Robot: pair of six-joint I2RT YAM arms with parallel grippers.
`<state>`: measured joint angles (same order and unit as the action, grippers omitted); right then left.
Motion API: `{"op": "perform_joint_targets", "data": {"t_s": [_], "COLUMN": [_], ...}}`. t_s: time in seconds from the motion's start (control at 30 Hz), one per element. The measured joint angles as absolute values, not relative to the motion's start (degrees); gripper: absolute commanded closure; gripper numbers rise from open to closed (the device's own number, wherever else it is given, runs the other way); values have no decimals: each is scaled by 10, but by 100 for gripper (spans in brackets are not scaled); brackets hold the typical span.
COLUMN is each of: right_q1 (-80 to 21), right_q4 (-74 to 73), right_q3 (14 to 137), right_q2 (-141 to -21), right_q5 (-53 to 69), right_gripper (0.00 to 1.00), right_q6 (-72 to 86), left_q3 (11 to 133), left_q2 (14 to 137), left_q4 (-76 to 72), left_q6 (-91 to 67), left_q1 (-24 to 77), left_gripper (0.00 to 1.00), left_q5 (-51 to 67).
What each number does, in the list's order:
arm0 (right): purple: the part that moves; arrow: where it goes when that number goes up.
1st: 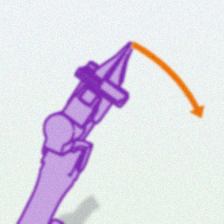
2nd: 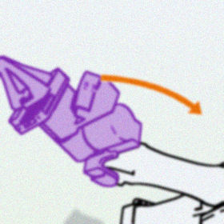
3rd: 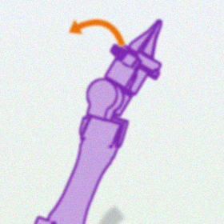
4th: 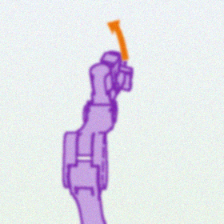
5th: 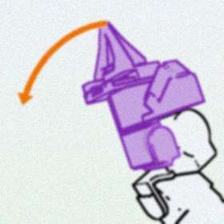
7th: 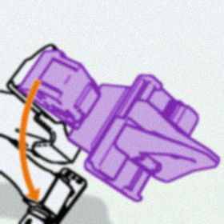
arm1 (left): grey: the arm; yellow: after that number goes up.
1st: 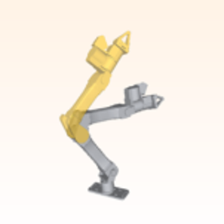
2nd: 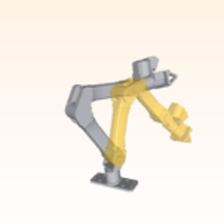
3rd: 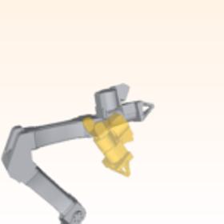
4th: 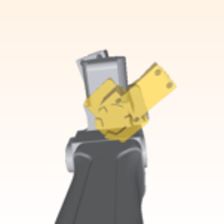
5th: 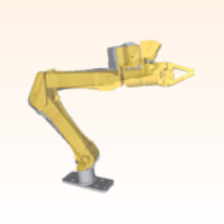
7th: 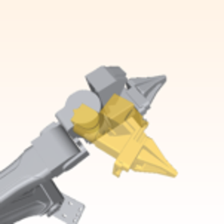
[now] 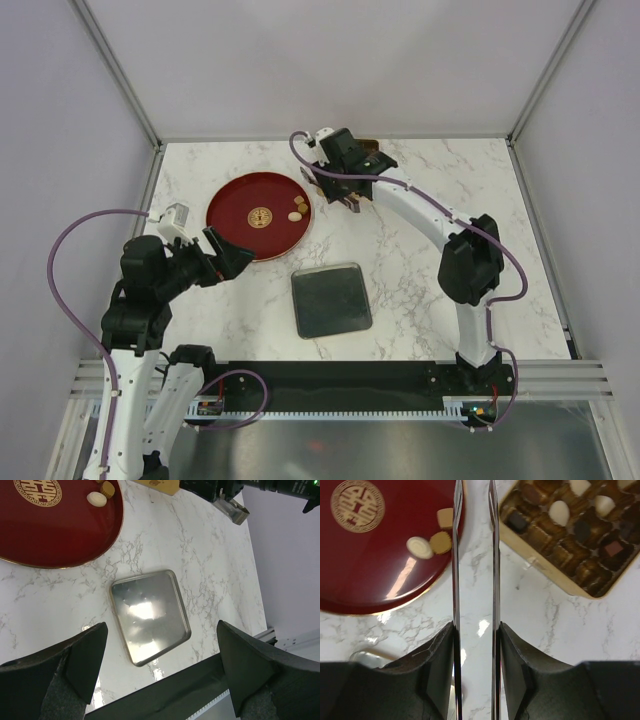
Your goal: Pack the chocolate
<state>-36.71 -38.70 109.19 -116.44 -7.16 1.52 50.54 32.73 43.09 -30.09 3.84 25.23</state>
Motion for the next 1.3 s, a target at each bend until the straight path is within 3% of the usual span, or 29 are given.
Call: {"op": "perform_joint_targets", "data": {"t_s": [0.3,1.3], "right_q1": [-441,-444], "right_q4": [-401,-441], "right_q3": [1044,1042], "right_q2": [-1151,-1185], "right_q5": [-47,-57], "right_gripper": [54,52], "right_q6": [-15,-11], "left_q3": [505,505], "left_q2": [325,325], "left_q4": [431,431], "left_q6": [-301,-301], "left_q1": [38,38], "left_gripper": [2,2], "left_q5": [257,257]}}
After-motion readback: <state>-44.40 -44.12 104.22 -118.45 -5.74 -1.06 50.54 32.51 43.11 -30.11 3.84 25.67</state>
